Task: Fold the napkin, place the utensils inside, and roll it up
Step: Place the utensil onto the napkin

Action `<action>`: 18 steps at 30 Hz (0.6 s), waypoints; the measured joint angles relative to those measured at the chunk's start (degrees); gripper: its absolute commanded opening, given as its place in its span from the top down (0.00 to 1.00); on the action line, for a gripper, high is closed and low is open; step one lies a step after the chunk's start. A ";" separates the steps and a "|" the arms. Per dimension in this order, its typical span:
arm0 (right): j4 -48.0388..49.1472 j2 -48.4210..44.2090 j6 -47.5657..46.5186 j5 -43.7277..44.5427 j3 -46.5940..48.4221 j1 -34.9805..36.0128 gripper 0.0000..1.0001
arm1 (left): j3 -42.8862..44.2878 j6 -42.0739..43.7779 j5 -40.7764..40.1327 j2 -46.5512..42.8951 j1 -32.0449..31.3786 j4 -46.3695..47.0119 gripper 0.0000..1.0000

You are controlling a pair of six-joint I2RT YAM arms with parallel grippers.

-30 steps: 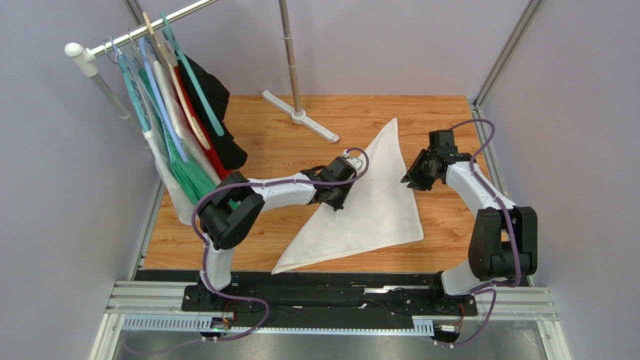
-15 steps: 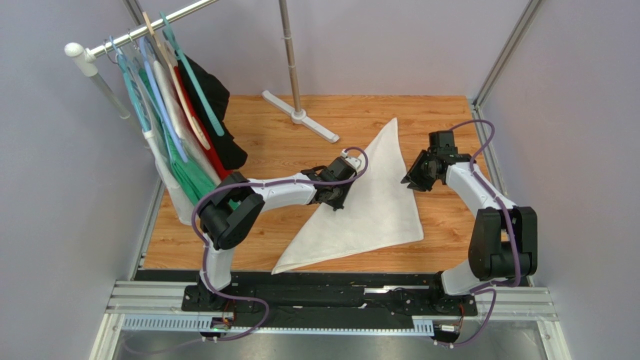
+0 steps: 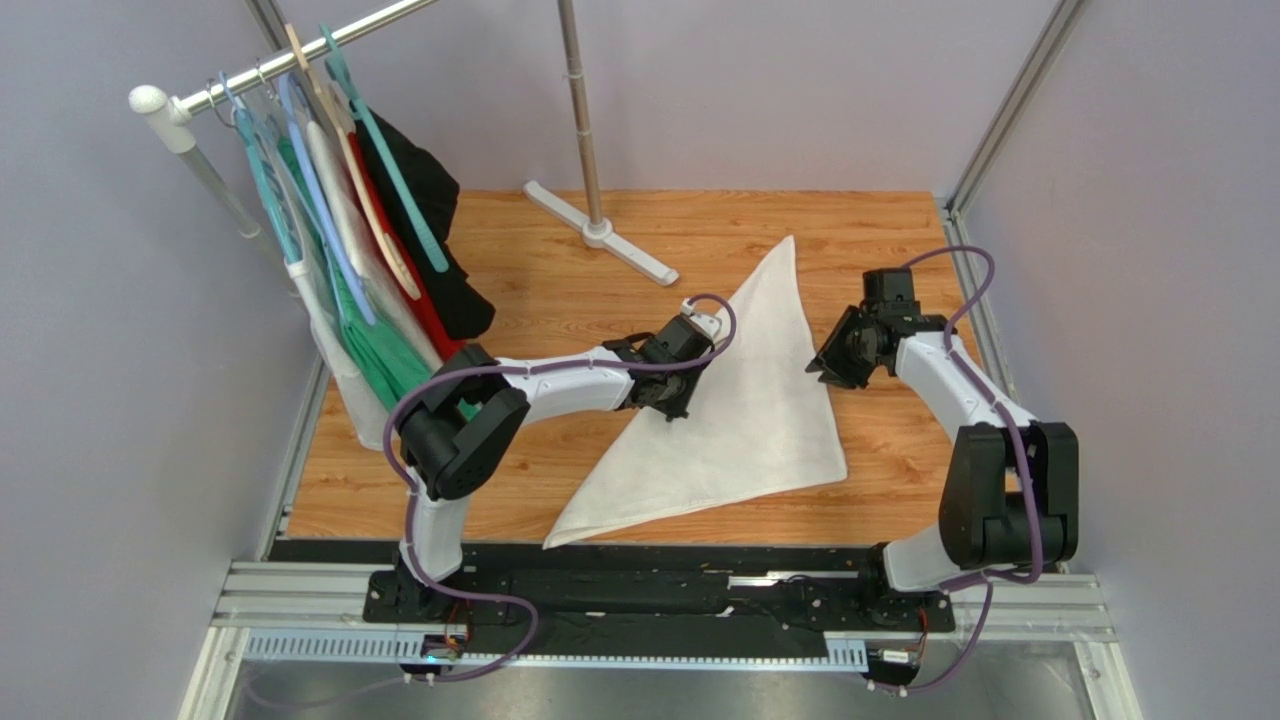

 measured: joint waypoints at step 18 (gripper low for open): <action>0.00 -1.60 -1.07 -0.44 -1.31 -2.51 0.70 | 0.55 -0.22 -0.66 0.00 0.72 -1.44 1.00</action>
